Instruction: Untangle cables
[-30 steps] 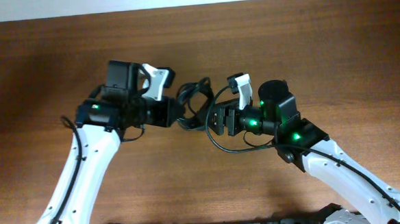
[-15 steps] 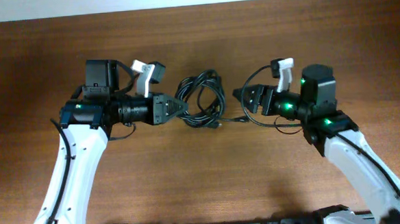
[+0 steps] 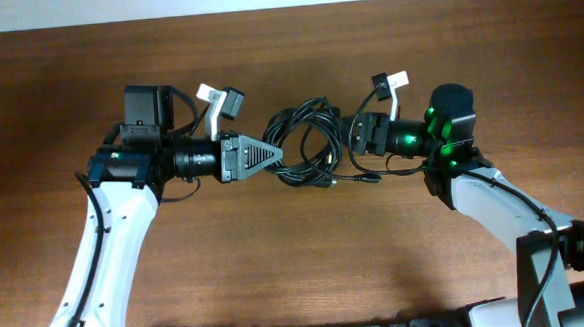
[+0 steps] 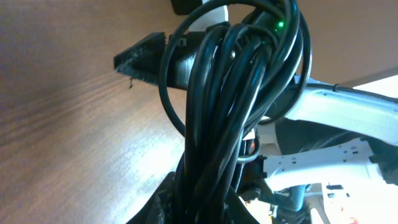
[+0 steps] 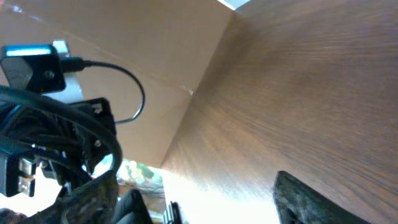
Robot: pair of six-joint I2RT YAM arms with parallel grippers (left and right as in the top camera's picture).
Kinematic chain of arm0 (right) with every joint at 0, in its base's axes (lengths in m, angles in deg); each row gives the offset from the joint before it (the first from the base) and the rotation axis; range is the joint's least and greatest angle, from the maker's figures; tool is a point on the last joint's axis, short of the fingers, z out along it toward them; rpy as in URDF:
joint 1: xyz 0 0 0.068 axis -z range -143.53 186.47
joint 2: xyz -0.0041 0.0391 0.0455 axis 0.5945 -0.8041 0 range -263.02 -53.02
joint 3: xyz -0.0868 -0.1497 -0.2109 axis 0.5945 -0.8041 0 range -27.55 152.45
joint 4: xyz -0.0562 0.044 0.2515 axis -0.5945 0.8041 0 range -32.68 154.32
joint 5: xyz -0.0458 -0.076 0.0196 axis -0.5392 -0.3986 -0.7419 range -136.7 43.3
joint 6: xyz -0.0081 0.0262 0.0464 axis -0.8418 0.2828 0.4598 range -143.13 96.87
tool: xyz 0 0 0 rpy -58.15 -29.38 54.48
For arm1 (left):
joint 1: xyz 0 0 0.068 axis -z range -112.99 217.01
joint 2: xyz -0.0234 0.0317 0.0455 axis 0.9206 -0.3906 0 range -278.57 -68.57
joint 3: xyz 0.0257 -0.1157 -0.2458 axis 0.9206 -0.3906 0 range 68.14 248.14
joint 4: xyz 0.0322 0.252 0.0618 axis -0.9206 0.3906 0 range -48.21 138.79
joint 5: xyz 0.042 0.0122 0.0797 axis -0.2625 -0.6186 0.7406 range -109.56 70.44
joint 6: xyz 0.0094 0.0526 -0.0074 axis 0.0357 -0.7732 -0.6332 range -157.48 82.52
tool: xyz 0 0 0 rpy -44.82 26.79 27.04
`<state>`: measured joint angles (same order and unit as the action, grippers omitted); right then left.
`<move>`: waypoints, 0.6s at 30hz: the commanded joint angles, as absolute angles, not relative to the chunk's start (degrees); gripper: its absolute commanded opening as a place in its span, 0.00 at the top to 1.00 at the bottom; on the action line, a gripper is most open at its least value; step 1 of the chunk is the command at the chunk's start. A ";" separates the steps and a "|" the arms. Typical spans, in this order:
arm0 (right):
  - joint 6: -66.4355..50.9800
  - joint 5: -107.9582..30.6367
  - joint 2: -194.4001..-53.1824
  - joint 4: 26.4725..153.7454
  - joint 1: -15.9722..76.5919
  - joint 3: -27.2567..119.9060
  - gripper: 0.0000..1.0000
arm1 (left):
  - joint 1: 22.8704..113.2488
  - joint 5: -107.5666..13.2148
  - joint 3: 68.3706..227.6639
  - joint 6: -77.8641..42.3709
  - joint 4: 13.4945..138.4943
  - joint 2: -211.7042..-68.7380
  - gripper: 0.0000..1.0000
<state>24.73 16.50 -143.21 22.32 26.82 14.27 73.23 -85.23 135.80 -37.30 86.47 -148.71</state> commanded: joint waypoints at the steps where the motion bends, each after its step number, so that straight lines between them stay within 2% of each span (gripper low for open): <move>1: 25.82 18.66 -143.54 18.82 24.05 14.45 0.18 | 74.87 -89.25 135.76 -38.41 84.00 -148.08 1.00; 10: 28.16 14.68 -143.54 14.82 22.08 14.47 0.21 | 75.39 -89.27 135.67 -38.43 83.83 -148.38 1.00; 18: 31.44 18.33 -143.54 9.97 22.41 14.47 0.21 | 75.37 -88.81 135.67 -41.65 83.85 -148.38 1.00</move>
<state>30.06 16.93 -143.36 10.52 22.76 14.25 74.93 -88.11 135.80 -39.05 83.96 -148.71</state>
